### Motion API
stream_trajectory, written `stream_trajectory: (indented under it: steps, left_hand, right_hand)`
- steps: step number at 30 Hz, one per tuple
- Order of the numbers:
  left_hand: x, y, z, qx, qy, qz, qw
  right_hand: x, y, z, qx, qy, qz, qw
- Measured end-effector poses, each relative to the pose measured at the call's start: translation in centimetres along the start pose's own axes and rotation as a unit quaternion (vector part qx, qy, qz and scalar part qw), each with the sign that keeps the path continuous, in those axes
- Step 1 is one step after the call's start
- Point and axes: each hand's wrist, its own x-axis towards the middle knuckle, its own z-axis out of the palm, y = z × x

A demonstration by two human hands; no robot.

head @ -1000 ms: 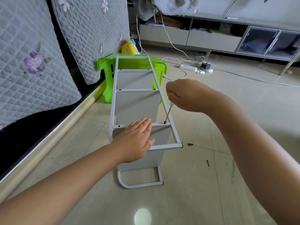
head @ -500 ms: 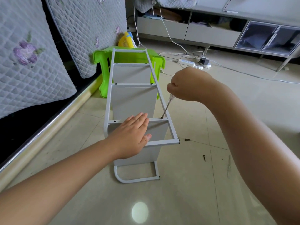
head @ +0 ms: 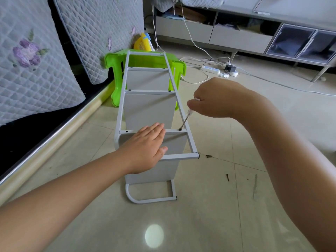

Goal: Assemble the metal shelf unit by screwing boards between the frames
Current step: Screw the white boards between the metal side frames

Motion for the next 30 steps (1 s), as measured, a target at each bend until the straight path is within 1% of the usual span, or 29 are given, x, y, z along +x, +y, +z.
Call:
stream_trajectory:
  steps: [3, 5, 7, 9, 12, 14, 16, 18, 22, 25, 27, 30]
  left_hand:
    - [-0.1, 0.0, 0.0, -0.002, 0.002, 0.004, 1.000]
    - [-0.2, 0.0, 0.1, -0.003, 0.009, 0.007, 1.000]
    - [-0.2, 0.1, 0.1, -0.004, 0.007, 0.006, 1.000]
    - [-0.2, 0.1, 0.1, -0.009, 0.007, 0.004, 1.000]
    - [-0.3, 0.1, 0.1, -0.011, 0.005, 0.005, 1.000]
    - [-0.3, 0.1, 0.1, -0.013, 0.004, 0.004, 1.000]
    - [-0.3, 0.2, 0.1, -0.010, 0.005, 0.004, 1.000]
    - [-0.3, 0.2, 0.2, -0.009, 0.005, 0.007, 1.000]
    - [-0.4, 0.1, 0.3, -0.004, 0.014, 0.014, 1.000]
    - [-0.5, 0.2, 0.5, -0.007, 0.014, 0.016, 1.000]
    - [-0.5, 0.2, 0.5, -0.009, 0.015, 0.020, 1.000]
    - [-0.5, 0.3, 0.5, -0.013, 0.012, 0.014, 1.000]
  right_hand:
    - [0.5, -0.1, 0.2, -0.012, 0.028, 0.035, 0.999]
    - [0.7, 0.1, 0.7, 0.001, 0.041, 0.028, 0.999]
    - [0.7, 0.2, 1.2, 0.043, 0.051, 0.004, 0.998]
    - [0.4, 0.3, 1.4, 0.085, 0.041, -0.018, 0.995]
    - [-0.2, 0.5, 0.8, 0.131, -0.011, -0.039, 0.990]
    - [-0.4, 0.7, 0.6, 0.121, -0.021, -0.058, 0.991]
    - [-0.4, 0.6, 0.5, 0.111, -0.002, -0.063, 0.992]
    - [0.0, 0.4, 0.4, 0.087, 0.025, -0.053, 0.994]
    - [1.0, 0.1, 0.3, 0.011, 0.024, -0.020, 0.999]
    - [1.0, -0.3, 0.3, -0.034, 0.043, 0.005, 0.998]
    - [0.8, -0.4, 0.5, -0.041, 0.045, -0.022, 0.998]
    - [0.5, -0.4, 0.4, -0.027, 0.005, -0.099, 0.995]
